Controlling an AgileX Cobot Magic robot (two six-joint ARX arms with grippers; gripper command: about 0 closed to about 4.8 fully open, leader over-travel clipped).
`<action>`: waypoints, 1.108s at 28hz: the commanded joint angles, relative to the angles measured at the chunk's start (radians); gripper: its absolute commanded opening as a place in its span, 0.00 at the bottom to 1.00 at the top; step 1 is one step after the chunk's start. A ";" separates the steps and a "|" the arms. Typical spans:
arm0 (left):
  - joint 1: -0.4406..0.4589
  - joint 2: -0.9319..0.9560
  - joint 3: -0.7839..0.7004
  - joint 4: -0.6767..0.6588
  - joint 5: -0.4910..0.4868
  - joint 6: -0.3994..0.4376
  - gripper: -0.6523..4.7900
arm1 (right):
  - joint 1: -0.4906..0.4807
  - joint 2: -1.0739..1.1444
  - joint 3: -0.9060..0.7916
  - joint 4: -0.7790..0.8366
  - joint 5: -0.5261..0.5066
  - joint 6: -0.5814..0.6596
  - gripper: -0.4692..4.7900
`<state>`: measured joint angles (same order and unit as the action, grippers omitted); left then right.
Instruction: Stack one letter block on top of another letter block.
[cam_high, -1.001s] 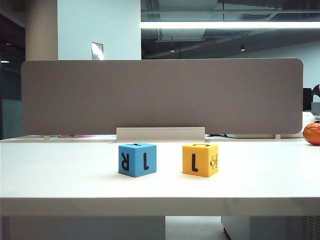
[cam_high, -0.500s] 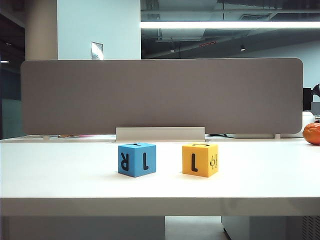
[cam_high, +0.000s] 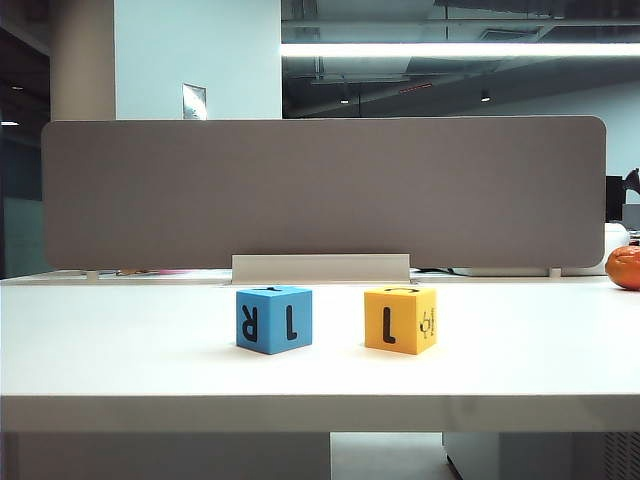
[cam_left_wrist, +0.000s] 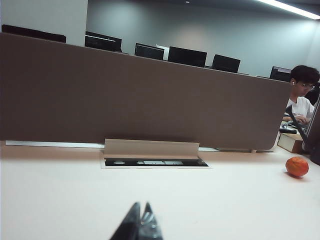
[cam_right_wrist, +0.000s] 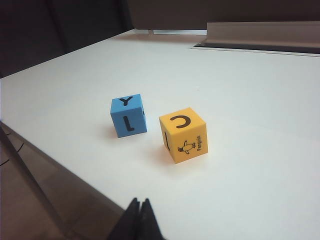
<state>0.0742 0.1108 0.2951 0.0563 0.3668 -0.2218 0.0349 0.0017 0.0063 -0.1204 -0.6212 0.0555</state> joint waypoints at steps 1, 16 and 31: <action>0.000 0.094 0.057 0.048 0.036 0.004 0.11 | 0.000 -0.002 -0.003 0.010 0.002 0.000 0.09; -0.079 0.528 0.178 0.187 0.109 0.005 0.11 | 0.000 -0.002 -0.003 0.010 0.002 0.000 0.09; -0.386 1.065 0.377 0.193 0.056 0.095 0.19 | 0.000 -0.002 -0.003 0.011 0.002 0.000 0.09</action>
<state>-0.2989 1.1511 0.6529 0.2420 0.4347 -0.1310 0.0349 0.0017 0.0063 -0.1215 -0.6212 0.0555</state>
